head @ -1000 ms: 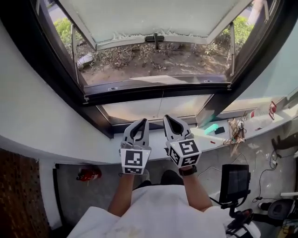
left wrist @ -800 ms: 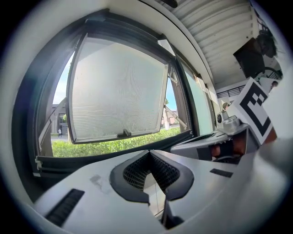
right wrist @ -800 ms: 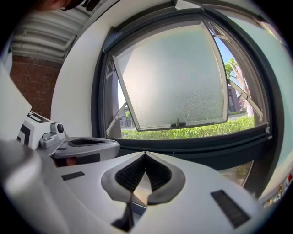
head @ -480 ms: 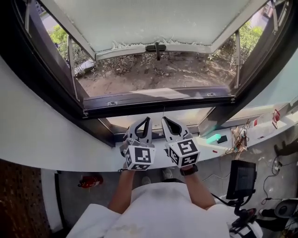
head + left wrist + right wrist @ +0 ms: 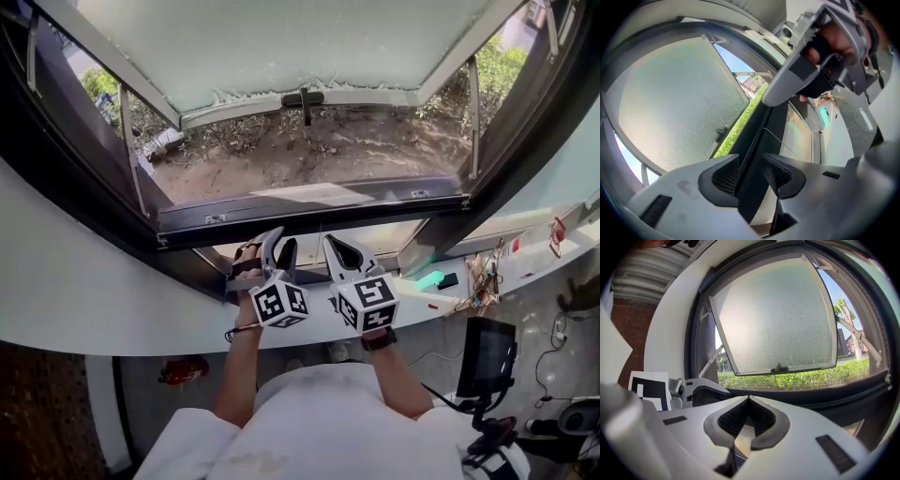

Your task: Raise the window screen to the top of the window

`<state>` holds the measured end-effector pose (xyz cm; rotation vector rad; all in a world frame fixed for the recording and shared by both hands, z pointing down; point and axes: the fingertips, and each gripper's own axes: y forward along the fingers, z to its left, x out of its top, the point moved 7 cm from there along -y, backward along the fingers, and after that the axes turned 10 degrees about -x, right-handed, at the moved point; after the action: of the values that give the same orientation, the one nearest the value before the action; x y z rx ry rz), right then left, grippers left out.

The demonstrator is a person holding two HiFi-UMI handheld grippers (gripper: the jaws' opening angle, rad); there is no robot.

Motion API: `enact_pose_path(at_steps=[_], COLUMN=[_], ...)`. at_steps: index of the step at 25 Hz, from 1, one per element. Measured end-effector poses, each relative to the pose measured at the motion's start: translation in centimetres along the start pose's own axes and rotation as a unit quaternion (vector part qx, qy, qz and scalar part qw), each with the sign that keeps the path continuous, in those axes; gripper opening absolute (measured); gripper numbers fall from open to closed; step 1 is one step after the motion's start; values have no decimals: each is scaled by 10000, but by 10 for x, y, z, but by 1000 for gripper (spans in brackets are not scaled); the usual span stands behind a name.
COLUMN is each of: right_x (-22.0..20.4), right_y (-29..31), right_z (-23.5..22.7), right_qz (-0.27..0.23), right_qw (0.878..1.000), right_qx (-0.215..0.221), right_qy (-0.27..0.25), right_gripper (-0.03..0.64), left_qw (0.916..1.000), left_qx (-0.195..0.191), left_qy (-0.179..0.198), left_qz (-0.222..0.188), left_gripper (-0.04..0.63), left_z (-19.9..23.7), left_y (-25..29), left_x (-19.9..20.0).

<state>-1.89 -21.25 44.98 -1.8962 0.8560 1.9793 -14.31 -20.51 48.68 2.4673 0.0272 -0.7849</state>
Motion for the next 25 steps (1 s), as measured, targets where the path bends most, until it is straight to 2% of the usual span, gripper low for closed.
enact_pose_path(at_steps=[3, 7, 10, 14, 16, 18, 20, 23, 25], right_x=[-6, -20, -38, -78, -104, -132, -160, -198, -222], right_y=[1, 1, 4, 16, 25, 32, 40, 50, 55], right_z=[-8, -18, -22, -33, -38, -39, -41, -39, -36], right_qz=[79, 237, 483, 1008, 1289, 1510, 1693, 2004, 2180], right_qw=[10000, 9996, 9986, 9944, 9907, 9876, 9850, 9796, 9759], right_qx=[-42, -116, -122, -296, -443, -401, -324, -157, -27], right_qy=[37, 100, 163, 142, -36, -159, -119, 67, 119], right_gripper=[0, 0, 0, 1, 2, 25, 69, 86, 86], left_qw=[9988, 9981, 9974, 9963, 9937, 9908, 9923, 9968, 9966], left_qx=[-24, -46, 110, 310, 282, 235, 254, 366, 482], left_qy=[354, 461, 559, 663, 864, 1046, 947, 517, 486], left_qz=[326, 404, 439, 456, 654, 824, 761, 477, 466], left_gripper=[154, 156, 156, 156, 156, 155, 155, 156, 155], left_z=[-2, -3, -4, -3, -4, -8, -10, -8, -8], left_y=[11, 20, 20, 21, 22, 23, 25, 24, 23], left_x=[-4, -6, -7, -7, -7, -7, -6, -6, -7])
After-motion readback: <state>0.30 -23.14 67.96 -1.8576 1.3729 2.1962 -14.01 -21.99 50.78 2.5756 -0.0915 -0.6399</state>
